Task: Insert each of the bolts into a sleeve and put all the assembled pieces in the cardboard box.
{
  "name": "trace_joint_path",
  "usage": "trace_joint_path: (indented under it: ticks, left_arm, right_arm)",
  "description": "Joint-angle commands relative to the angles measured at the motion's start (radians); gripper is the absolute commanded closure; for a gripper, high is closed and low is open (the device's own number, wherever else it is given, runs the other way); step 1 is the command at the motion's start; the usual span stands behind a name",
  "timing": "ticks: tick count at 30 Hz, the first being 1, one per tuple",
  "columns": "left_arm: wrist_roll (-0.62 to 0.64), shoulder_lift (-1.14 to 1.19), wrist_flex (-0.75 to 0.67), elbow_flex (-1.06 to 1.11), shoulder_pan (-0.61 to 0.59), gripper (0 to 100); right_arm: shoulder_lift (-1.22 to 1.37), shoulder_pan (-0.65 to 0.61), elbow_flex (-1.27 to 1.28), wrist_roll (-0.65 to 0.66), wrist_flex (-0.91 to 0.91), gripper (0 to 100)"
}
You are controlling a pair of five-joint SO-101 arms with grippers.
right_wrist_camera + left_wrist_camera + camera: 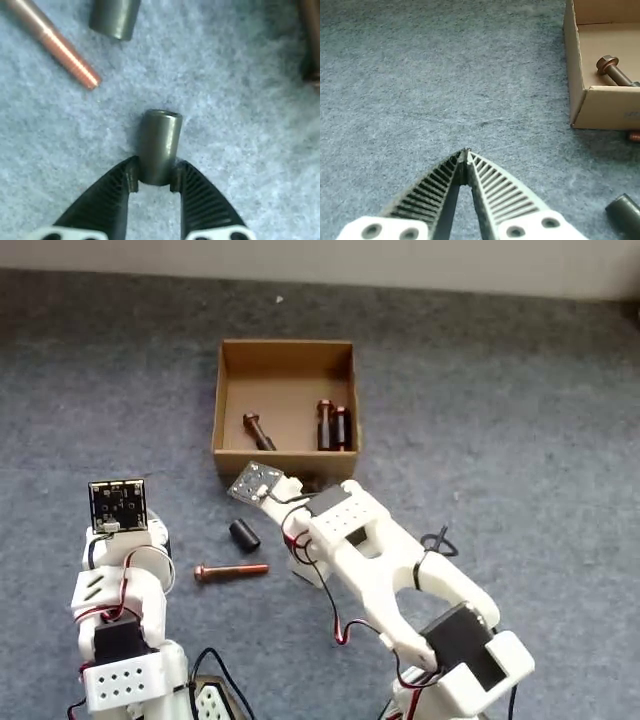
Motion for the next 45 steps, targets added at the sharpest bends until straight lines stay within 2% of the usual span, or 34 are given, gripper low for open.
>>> trace_joint_path:
  ticks: [1,3,17,23,30,34,35,39,42,45]
  left_arm:
    - [-0.014,-0.010,-0.021,-0.016,-0.010,99]
    - [-0.014,-0.010,-0.021,-0.016,-0.010,99]
    - [-0.014,-0.010,-0.021,-0.016,-0.010,99]
    - [-0.014,-0.010,-0.021,-0.016,-0.010,99]
    - [-0.014,-0.010,-0.021,-0.015,-0.010,99]
    - [-0.014,-0.010,-0.023,-0.015,-0.010,99]
    - [-0.014,-0.010,-0.023,-0.015,-0.010,99]
    - [-0.014,-0.010,-0.023,-0.015,-0.010,99]
    - [-0.014,-0.010,-0.023,-0.013,-0.010,99]
    - [-0.014,-0.010,-0.023,-0.013,-0.008,99]
  right_arm:
    - [-0.056,0.008,-0.007,-0.054,-0.016,83.2]
    - [-0.056,0.008,-0.007,-0.052,-0.018,78.3]
    - [-0.053,-0.002,0.002,-0.051,-0.140,78.3]
    - [0.051,-0.002,-0.005,-0.051,-0.134,86.6]
    - [0.085,0.004,-0.007,-0.051,-0.067,87.9]
    - [0.084,0.001,-0.007,-0.052,-0.007,99.3]
    - [0.081,0.004,-0.010,-0.052,0.010,99.5]
    - [-0.025,0.005,-0.064,-0.057,0.088,99.4]
    - [-0.200,0.005,-0.054,-0.061,0.125,99.4]
    - [-0.392,0.007,0.013,-0.123,0.139,99.4]
